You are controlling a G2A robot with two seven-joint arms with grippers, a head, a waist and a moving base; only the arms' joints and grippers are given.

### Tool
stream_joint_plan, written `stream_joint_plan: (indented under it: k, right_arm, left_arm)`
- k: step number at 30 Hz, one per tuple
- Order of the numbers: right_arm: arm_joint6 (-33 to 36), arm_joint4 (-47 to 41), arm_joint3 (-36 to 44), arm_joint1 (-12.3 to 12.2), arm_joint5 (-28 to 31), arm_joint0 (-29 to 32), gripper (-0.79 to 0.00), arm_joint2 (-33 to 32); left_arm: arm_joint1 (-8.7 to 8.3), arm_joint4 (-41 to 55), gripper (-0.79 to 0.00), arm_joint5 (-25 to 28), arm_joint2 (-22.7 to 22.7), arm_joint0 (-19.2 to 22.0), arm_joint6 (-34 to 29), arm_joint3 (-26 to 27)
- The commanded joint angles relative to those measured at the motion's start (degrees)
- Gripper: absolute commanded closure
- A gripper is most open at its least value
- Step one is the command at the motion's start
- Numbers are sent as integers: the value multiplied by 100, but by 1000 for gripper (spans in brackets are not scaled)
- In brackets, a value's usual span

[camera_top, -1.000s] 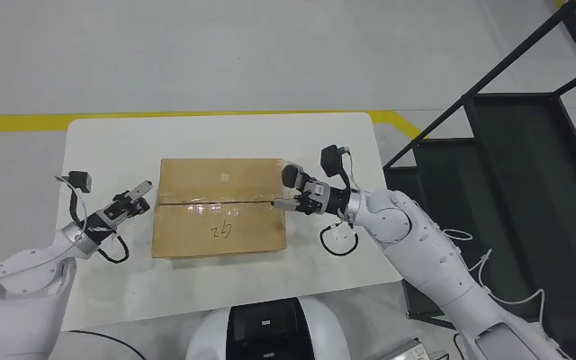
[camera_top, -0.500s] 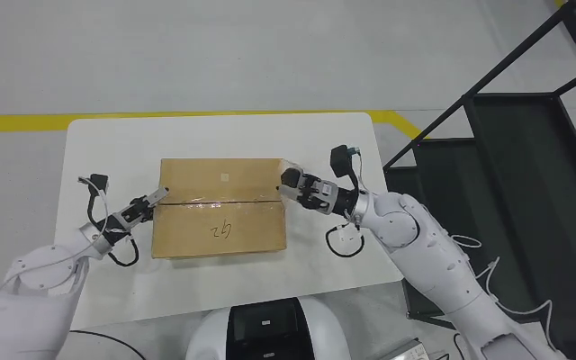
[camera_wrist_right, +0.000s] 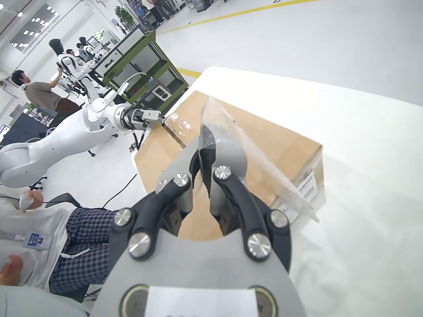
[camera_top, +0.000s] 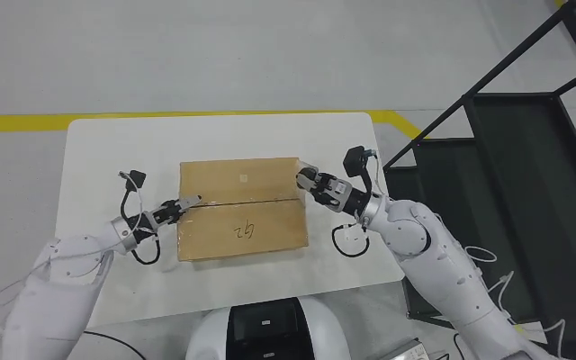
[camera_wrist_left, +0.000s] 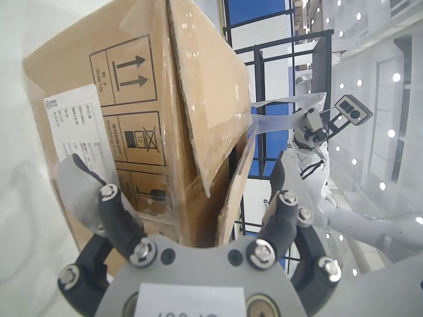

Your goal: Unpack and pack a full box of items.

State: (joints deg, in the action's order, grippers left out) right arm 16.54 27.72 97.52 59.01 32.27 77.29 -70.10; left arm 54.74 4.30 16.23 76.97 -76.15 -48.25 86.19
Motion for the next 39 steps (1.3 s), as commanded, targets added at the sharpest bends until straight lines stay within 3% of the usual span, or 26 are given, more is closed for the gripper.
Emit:
stream_joint_plan:
  k: [1,6,11,20,24,30,35,39]
  right_arm:
    - [-20,32,45,-17,-38,116,0,-119]
    - [-10,94,169,-46,-76,337,0,-319]
    - [-19,265,281,-42,-208,423,0,-328]
    - [-352,599,315,-8,-536,489,0,-369]
    - [-645,749,376,-13,-771,657,0,-591]
    - [-973,764,389,-23,-1098,976,0,-971]
    - [-1096,717,429,-26,-1176,1185,0,-1209]
    - [-1144,680,445,-28,-1157,1309,0,-1369]
  left_arm:
    - [25,-53,-785,-15,-168,106,-64,-17]
    - [66,-42,-785,-33,-367,293,-127,-155]
    - [58,347,-785,118,-289,375,-466,-310]
    - [-78,1637,-785,856,761,-139,-773,140]
    - [-116,2187,-785,964,958,-414,-1272,533]
    - [-96,2675,-785,808,638,-240,-1945,566]
    - [-14,1963,-785,731,141,176,-1412,210]
    - [25,1750,-785,636,-104,352,-1337,41]
